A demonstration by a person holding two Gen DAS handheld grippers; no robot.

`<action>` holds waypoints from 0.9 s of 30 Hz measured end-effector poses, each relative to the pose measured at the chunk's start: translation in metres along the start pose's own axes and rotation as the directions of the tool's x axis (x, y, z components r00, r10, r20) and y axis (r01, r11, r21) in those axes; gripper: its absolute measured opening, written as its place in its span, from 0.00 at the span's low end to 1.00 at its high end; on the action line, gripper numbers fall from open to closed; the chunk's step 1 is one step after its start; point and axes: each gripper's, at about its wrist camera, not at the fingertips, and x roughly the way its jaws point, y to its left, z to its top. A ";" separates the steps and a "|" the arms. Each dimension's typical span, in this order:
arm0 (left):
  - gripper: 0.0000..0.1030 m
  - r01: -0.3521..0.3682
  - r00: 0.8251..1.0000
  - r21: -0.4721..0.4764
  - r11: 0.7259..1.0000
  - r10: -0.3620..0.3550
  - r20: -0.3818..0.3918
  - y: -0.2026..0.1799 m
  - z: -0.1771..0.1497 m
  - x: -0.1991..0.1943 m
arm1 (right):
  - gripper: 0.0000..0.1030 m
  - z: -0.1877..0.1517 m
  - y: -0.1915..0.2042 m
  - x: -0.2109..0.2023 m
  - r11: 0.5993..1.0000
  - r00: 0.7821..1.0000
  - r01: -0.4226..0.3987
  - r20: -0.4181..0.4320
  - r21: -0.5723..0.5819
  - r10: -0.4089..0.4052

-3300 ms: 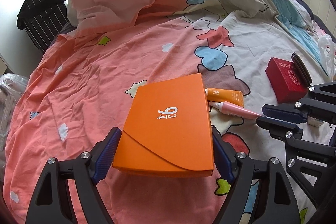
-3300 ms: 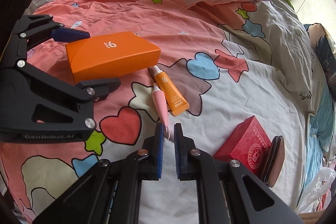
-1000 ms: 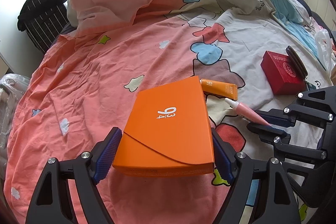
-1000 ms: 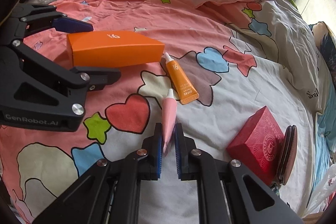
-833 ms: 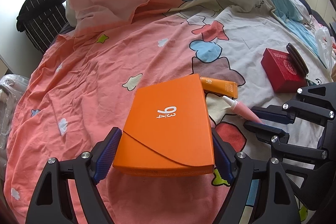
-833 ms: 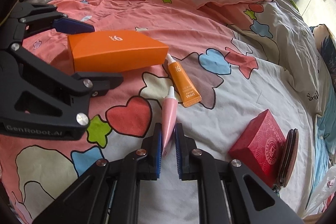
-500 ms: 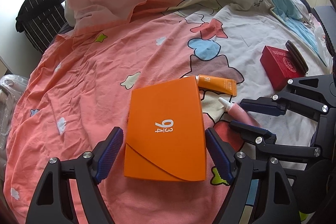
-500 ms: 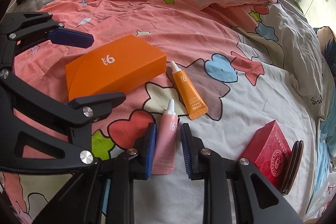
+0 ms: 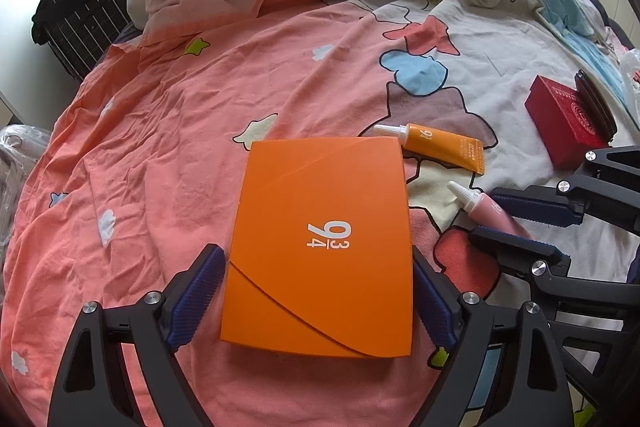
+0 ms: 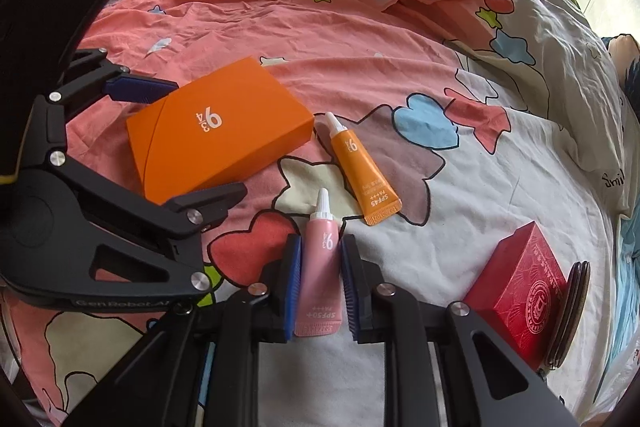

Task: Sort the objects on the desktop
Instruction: 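Close the right gripper on the pink tube and lift it, then carry the orange box and pink tube with both grippers to the cardboard box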

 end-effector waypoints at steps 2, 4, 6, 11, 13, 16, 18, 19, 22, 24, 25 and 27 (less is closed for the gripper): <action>0.79 0.006 1.000 0.005 1.000 -0.006 0.001 -0.001 -0.001 -0.002 | 0.18 -0.001 0.000 0.000 1.000 1.000 0.000 0.005 0.000 0.000; 0.78 -0.008 1.000 0.022 1.000 0.008 0.015 -0.003 -0.002 -0.005 | 0.17 -0.003 0.002 -0.002 1.000 1.000 0.006 0.011 -0.002 -0.006; 0.78 -0.020 0.999 0.034 0.999 0.019 0.027 -0.005 -0.003 -0.008 | 0.16 -0.005 0.003 -0.005 1.000 1.000 0.010 0.019 -0.006 -0.010; 0.78 -0.021 0.999 0.039 0.999 0.020 0.035 -0.005 -0.002 -0.016 | 0.16 -0.012 0.005 -0.021 1.000 0.999 0.014 0.050 -0.003 -0.014; 0.78 -0.018 0.999 0.033 0.999 0.017 0.040 -0.004 -0.001 -0.020 | 0.16 -0.013 0.004 -0.029 1.000 0.997 0.018 0.071 0.006 -0.019; 0.78 -0.014 0.999 0.029 0.999 0.012 0.050 -0.004 -0.002 -0.030 | 0.16 -0.015 0.003 -0.041 1.000 0.996 0.022 0.087 0.010 -0.022; 0.78 -0.014 0.998 0.034 0.999 0.012 0.060 -0.006 -0.003 -0.038 | 0.16 -0.016 0.002 -0.048 0.999 0.995 0.032 0.094 0.012 -0.033; 0.78 -0.016 0.998 0.038 0.999 0.013 0.066 -0.008 -0.003 -0.042 | 0.16 -0.017 0.002 -0.051 0.999 0.995 0.033 0.095 0.011 -0.034; 0.78 -0.022 0.996 0.052 0.998 0.018 0.086 -0.014 -0.005 -0.054 | 0.16 -0.021 0.003 -0.062 0.999 0.993 0.048 0.108 0.011 -0.049; 0.78 -0.018 0.995 0.055 0.998 0.012 0.099 -0.019 -0.006 -0.063 | 0.16 -0.024 0.004 -0.072 0.998 0.991 0.058 0.122 0.013 -0.059; 0.78 -0.015 0.994 0.058 0.998 0.009 0.105 -0.022 -0.007 -0.068 | 0.16 -0.026 0.003 -0.077 0.998 0.990 0.065 0.125 0.015 -0.066; 0.78 -0.010 0.993 0.064 0.998 0.003 0.117 -0.028 -0.009 -0.077 | 0.16 -0.031 0.001 -0.089 0.997 0.987 0.080 0.135 0.021 -0.082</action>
